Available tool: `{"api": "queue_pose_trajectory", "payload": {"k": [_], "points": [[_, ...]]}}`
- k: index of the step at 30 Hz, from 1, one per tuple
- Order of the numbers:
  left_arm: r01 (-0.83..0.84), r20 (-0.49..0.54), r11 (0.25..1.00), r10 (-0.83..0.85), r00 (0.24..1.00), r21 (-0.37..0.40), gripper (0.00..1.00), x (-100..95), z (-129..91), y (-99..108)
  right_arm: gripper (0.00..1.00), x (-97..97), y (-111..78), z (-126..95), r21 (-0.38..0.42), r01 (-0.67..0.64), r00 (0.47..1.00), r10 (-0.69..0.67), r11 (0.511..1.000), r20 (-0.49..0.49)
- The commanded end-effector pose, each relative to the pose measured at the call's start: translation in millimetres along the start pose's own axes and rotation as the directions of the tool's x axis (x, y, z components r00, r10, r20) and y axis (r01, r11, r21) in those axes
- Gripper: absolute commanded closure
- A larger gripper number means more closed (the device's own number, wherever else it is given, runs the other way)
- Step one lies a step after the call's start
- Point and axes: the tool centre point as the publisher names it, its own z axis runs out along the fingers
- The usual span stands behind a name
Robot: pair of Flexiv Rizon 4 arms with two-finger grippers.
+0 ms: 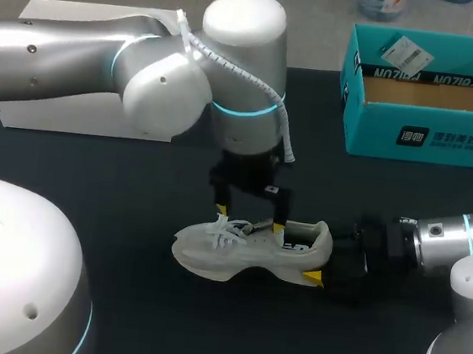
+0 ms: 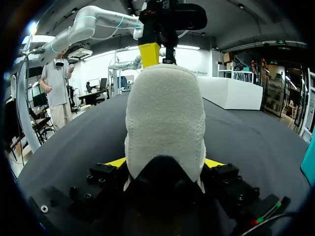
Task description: Take the shoe out of the shoebox, open the shoe tongue, remove and reinsert the insole, then place the shoe into the shoebox
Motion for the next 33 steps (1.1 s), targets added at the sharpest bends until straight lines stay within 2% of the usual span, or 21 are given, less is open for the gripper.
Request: {"api": "queue_pose_trajectory", "payload": {"k": [1, 15, 26, 33], "points": [[-0.013, 0.045, 1.0, 0.012, 0.999, 0.007, 0.0, 17.7, 9, -8, 1.0, 0.5, 0.8, 0, 0.002, 0.0, 1.0, 0.0, 1.0, 0.002], [-0.033, 0.101, 0.997, 0.026, 0.995, 0.074, 0.0, 32.9, 28, -9, 1.0, 0.5, 0.8, 0, 0.002, 0.0, 1.0, 0.0, 1.0, 0.002], [0.012, 0.175, 0.992, -0.034, 0.984, 0.123, 0.0, 12.3, 35, -8, 1.0, 0.5, 0.8, 0, 0.002, 0.0, 1.0, 0.0, 1.0, 0.002], [0.041, 0.169, 0.991, -0.062, 0.984, 0.126, 0.0, -3.8, 26, -4, 1.0, 0.5, 0.8, 0, 0.002, 0.0, 1.0, 0.0, 1.0, 0.002]]}}
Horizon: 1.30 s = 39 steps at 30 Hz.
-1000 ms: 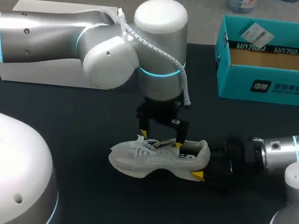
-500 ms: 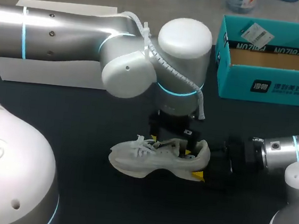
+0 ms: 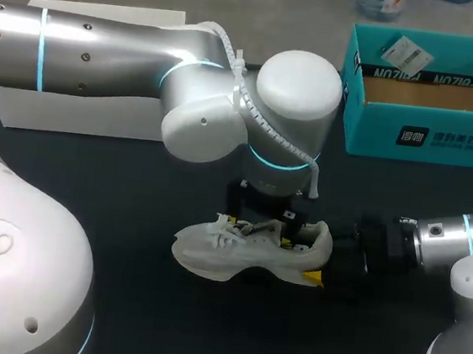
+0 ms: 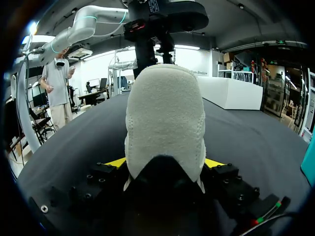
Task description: Take the shoe out of the shoebox, open the shoe tongue, remove and reinsert the insole, then place the shoe into the shoebox
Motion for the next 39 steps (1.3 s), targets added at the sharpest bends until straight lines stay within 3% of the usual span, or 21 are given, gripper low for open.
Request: {"api": "queue_pose_trajectory", "payload": {"k": [1, 3, 4, 5, 6, 9, 11, 25, 39], "points": [[0.011, -0.022, 1.0, -0.011, 1.0, -0.001, 0.0, -13.9, -9, 4, 1.0, 0.5, 0.7, 0, 0.002, 0.0, 1.0, 0.0, 1.0, 0.002], [0.02, -0.039, 1.0, -0.021, 0.999, -0.014, 0.04, -18.5, -12, 5, 1.0, 0.5, 0.7, 0, 0.002, 0.0, 1.0, 0.0, 1.0, 0.002], [0.024, -0.046, 1.0, -0.025, 0.999, -0.017, 0.16, -20.5, -13, 5, 1.0, 0.5, 0.7, 0, 0.002, 0.0, 1.0, 0.0, 1.0, 0.002], [0.027, -0.049, 0.999, -0.027, 0.998, -0.019, 0.38, -22.1, -14, 5, 1.0, 0.5, 0.7, 0, 0.002, 0.0, 1.0, 0.0, 1.0, 0.002], [0.032, -0.054, 0.999, -0.033, 0.998, -0.021, 0.51, -23.4, -15, 5, 1.0, 0.5, 0.7, 0, 0.002, 0.0, 1.0, 0.0, 1.0, 0.002], [0.044, -0.08, 0.998, -0.047, 0.996, -0.038, 0.74, -26.7, -16, 4, 1.0, 0.5, 0.7, 0, 0.002, 0.0, 1.0, 0.0, 1.0, 0.002], [0.046, -0.098, 0.998, -0.051, 0.994, -0.05, 0.98, -28.3, -17, 5, 1.0, 0.5, 0.7, 0, 0.002, 0.0, 1.0, 0.0, 1.0, 0.002], [-0.037, -0.316, 0.977, -0.031, 0.948, -0.208, 1.0, -33.7, -29, 11, 1.0, 0.5, 0.7, 0, 0.002, 0.0, 1.0, 0.0, 1.0, 0.002], [0.01, -0.434, 0.98, -0.097, 0.896, -0.2, 1.0, -84.3, -60, 24, 1.0, 0.5, 0.7, 0, 0.002, 0.0, 1.0, 0.0, 1.0, 0.002]]}}
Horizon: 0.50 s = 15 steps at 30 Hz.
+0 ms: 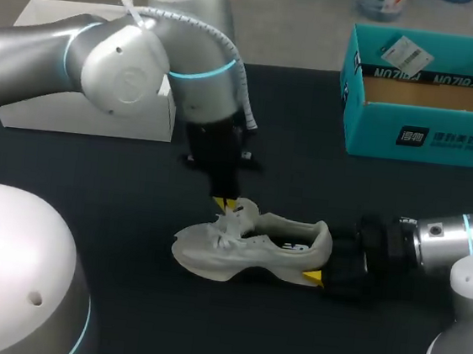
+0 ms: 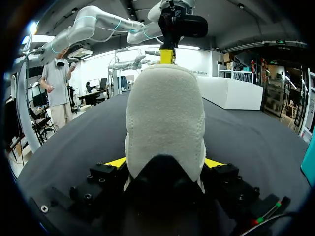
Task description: Take the shoe out of the shoebox, open the shoe tongue, remove and reinsert the insole, then place the shoe into the shoebox
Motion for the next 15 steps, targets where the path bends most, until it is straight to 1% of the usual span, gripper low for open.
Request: {"api": "queue_pose_trajectory", "payload": {"k": [1, 3, 6, 9, 11, 15], "points": [[0.008, -0.128, 0.999, -0.004, 0.992, 0.035, 1.0, -22.7, -13, 21, 1.0, 0.5, 0.6, 0, 0.002, 0.0, 1.0, 0.0, 1.0, 0.002], [0.019, -0.125, 0.998, -0.012, 0.992, 0.054, 1.0, -29.8, -14, 29, 1.0, 0.5, 0.6, 0, 0.002, 0.0, 1.0, 0.0, 1.0, 0.002], [0.052, -0.125, 0.997, -0.044, 0.991, 0.061, 1.0, -40.3, -11, 35, 1.0, 0.5, 0.6, 0, 0.002, 0.0, 1.0, 0.0, 1.0, 0.002], [0.086, -0.086, 0.992, -0.078, 0.993, 0.089, 1.0, -49.1, -2, 38, 1.0, 0.5, 0.6, 0, 0.002, 0.0, 1.0, 0.0, 1.0, 0.002], [0.103, -0.077, 0.992, -0.098, 0.992, 0.069, 1.0, -55.3, 5, 37, 1.0, 0.5, 0.6, 0, 0.002, 0.0, 1.0, 0.0, 1.0, 0.002], [0.148, -0.05, 0.987, -0.145, 0.988, 0.063, 1.0, -68.6, 20, 36, 1.0, 0.5, 0.6, 0, 0.002, 0.0, 1.0, 0.0, 1.0, 0.002]]}}
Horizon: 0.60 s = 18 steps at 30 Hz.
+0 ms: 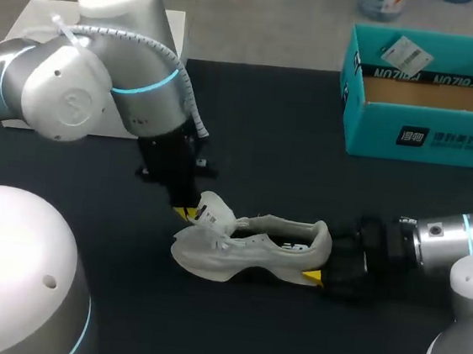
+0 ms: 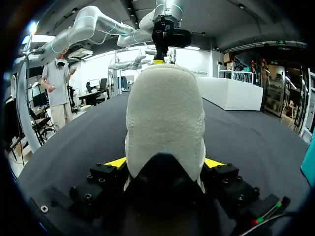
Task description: Take the shoe out of the shoebox, open the shoe tongue, remove and reinsert the insole, then place the shoe into the shoebox
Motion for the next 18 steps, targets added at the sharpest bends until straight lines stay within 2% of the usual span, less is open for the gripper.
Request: {"api": "queue_pose_trajectory", "payload": {"k": [1, 12, 17, 18], "points": [[0.027, -0.021, 1.0, -0.027, 0.999, 0.014, 1.0, -14.3, 17, 2, 1.0, 0.3, -0.6, -1, 0.004, -0.001, 1.0, 0.001, 1.0, 0.003], [0.068, 0.06, 0.998, -0.069, 0.996, 0.016, 1.0, -23.2, 71, -9, 1.0, 0.3, -0.6, -1, 0.004, -0.001, 1.0, 0.001, 1.0, 0.003], [0.079, 0.064, 0.997, -0.08, 0.995, 0.015, 1.0, -25.0, 79, -11, 1.0, 0.3, -0.6, -1, 0.004, -0.001, 1.0, 0.001, 1.0, 0.003], [0.077, 0.065, 0.997, -0.078, 0.995, 0.017, 0.84, -24.8, 79, -10, 1.0, 0.3, -0.6, -1, 0.004, -0.001, 1.0, 0.001, 1.0, 0.003]]}}
